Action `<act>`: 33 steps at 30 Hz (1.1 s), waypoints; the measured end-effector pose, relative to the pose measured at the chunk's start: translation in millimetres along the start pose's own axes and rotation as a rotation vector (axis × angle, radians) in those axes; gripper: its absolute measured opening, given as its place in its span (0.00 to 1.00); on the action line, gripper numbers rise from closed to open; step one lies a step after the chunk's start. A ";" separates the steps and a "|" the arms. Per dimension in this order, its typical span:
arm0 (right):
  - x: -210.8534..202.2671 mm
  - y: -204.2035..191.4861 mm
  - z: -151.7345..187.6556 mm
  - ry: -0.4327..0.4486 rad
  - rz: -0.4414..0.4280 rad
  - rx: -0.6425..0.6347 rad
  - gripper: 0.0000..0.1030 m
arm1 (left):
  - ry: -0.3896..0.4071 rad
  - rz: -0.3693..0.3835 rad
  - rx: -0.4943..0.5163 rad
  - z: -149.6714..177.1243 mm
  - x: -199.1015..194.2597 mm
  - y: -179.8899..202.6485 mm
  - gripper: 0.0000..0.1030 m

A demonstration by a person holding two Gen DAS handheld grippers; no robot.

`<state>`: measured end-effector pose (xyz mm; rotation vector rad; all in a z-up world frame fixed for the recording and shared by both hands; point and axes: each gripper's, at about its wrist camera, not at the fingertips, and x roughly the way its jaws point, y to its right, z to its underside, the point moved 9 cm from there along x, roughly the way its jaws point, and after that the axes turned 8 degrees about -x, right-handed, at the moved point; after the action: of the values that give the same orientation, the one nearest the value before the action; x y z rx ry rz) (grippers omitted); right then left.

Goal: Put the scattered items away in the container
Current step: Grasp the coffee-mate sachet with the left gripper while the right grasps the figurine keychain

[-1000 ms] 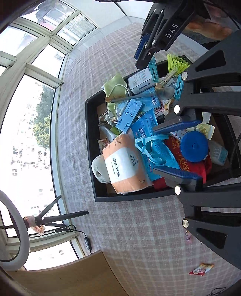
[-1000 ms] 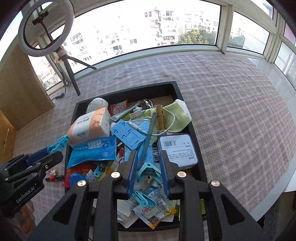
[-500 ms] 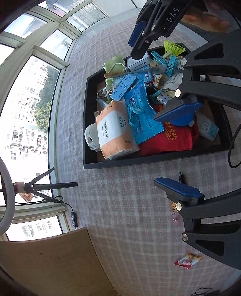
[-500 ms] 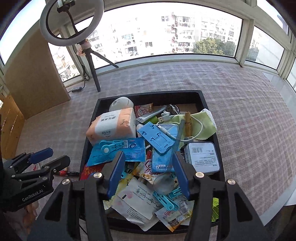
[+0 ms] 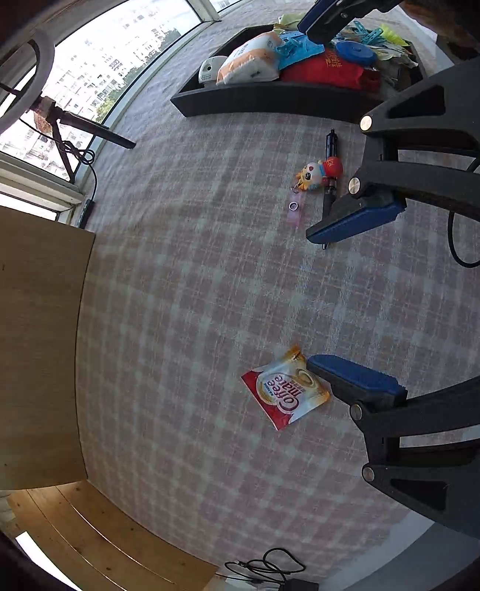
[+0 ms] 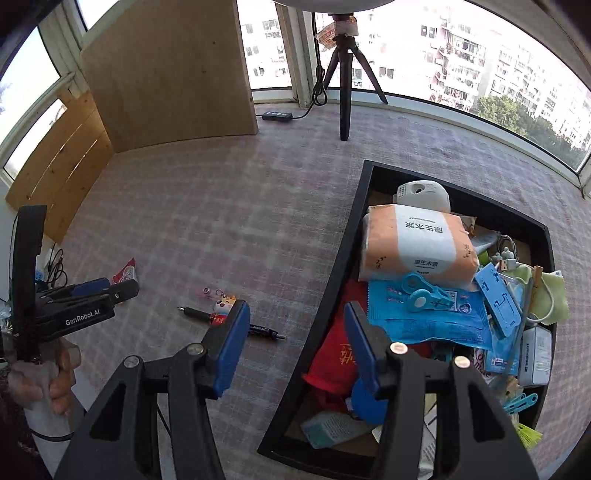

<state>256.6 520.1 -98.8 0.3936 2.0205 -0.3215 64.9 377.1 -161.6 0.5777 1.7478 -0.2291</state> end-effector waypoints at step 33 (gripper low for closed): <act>131.5 -58.1 5.4 -0.338 -0.022 -0.109 0.51 | -0.122 -0.137 -0.176 -27.6 84.7 -46.4 0.66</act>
<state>179.8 483.3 -214.7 0.2310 1.7031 -0.2698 5.1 371.5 -242.1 0.3103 1.6702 -0.1992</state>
